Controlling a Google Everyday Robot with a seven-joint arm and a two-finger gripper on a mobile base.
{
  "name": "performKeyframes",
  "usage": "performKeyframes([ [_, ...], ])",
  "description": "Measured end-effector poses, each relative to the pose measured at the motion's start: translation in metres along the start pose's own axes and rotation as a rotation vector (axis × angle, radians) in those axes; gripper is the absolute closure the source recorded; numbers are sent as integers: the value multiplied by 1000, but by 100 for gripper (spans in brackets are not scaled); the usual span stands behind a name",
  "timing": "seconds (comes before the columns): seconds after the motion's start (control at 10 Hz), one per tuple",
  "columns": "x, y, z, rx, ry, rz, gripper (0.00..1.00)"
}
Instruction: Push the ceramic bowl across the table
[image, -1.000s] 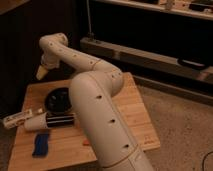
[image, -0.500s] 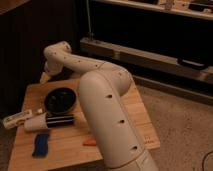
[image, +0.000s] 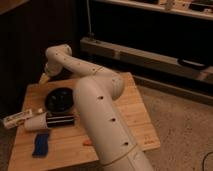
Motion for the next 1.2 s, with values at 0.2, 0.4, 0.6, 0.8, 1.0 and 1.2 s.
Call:
performKeyframes([
  [0.2,5,1,9,-6,16,-3,20],
  [0.4,9,8,17,-14,34,-9,20],
  [0.6,15,12,21,-15,52,-9,20],
  [0.8,19,19,24,-18,67,-16,20],
  [1.0,25,26,27,-23,84,-21,20],
  [1.2,33,34,32,-30,107,-23,20],
])
